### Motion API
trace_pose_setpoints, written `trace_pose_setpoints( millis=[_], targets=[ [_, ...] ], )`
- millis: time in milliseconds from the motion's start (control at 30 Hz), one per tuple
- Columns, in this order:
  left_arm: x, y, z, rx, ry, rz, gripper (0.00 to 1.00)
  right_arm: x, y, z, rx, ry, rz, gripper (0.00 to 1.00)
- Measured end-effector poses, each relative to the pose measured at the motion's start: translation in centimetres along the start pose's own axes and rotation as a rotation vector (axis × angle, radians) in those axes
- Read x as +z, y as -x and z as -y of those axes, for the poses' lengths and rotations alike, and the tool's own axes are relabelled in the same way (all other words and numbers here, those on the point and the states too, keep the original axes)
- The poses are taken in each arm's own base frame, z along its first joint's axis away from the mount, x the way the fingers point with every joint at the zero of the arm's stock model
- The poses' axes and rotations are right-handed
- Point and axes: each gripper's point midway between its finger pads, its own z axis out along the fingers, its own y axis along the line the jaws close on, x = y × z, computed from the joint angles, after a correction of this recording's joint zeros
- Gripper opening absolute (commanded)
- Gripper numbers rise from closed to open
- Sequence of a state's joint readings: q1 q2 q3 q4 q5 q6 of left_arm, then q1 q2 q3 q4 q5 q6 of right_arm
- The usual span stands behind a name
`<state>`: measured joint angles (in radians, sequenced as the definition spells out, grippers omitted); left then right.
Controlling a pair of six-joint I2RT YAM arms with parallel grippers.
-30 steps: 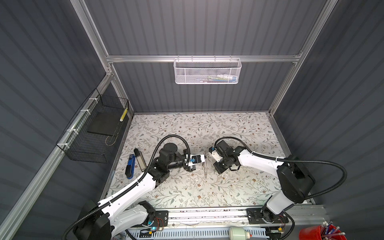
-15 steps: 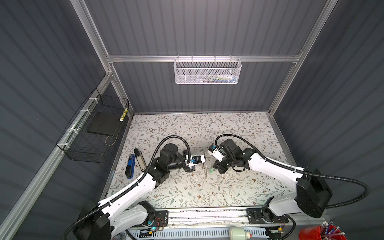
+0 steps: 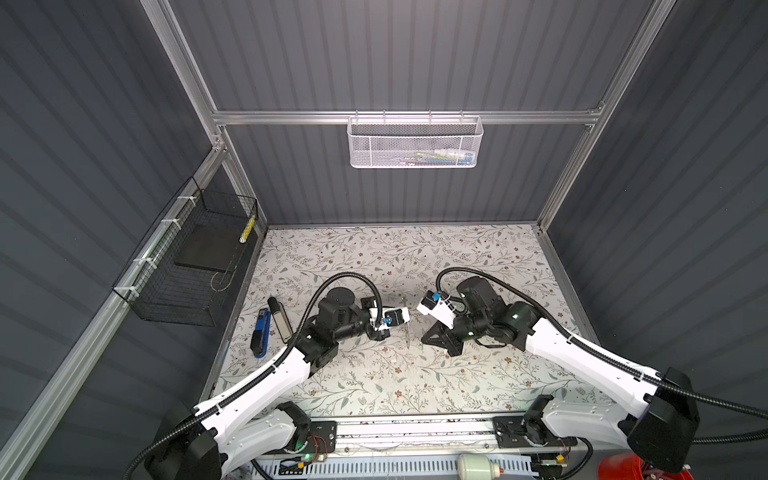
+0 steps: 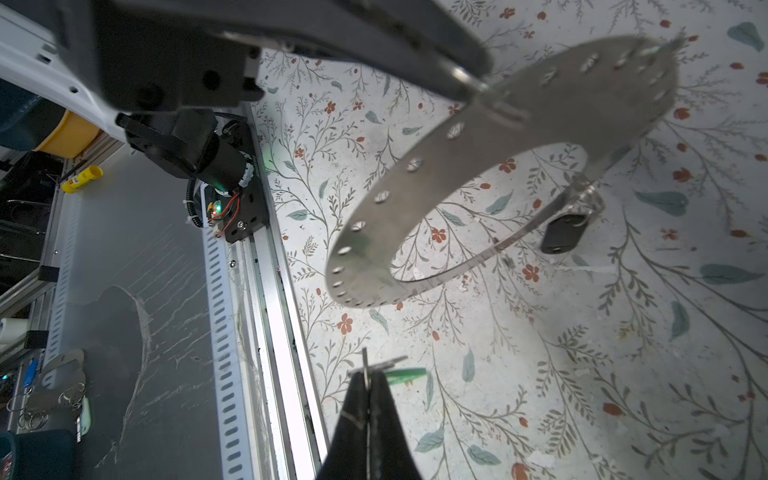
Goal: Put the keys on the keyring
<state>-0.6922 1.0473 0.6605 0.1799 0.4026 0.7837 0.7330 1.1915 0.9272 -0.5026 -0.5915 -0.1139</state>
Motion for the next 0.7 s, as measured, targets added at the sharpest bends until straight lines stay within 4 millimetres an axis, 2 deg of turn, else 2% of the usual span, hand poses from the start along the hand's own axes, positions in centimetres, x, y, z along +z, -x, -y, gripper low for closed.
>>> trace_pose_setpoints(
  millis=[167, 400, 533, 700],
  targets=[
    [0.5, 0.2, 0.2, 0.047, 0.0, 0.006, 0.0, -0.4, 0.1, -0.7, 0.0, 0.017, -0.006, 0.0],
    [1.4, 1.1, 1.7, 0.128, -0.036, 0.021, 0.0, -1.4, 1.9, -1.0, -0.026, 0.002, 0.033, 0.0],
    [1.6, 1.7, 2.1, 0.159, -0.043, 0.03, 0.0, -2.0, 3.0, -0.6, -0.042, -0.04, 0.054, 0.0],
    [1.7, 1.9, 2.1, 0.181, -0.032, 0.022, 0.0, -2.2, 3.0, 0.3, -0.044, -0.096, 0.055, 0.0]
  ],
)
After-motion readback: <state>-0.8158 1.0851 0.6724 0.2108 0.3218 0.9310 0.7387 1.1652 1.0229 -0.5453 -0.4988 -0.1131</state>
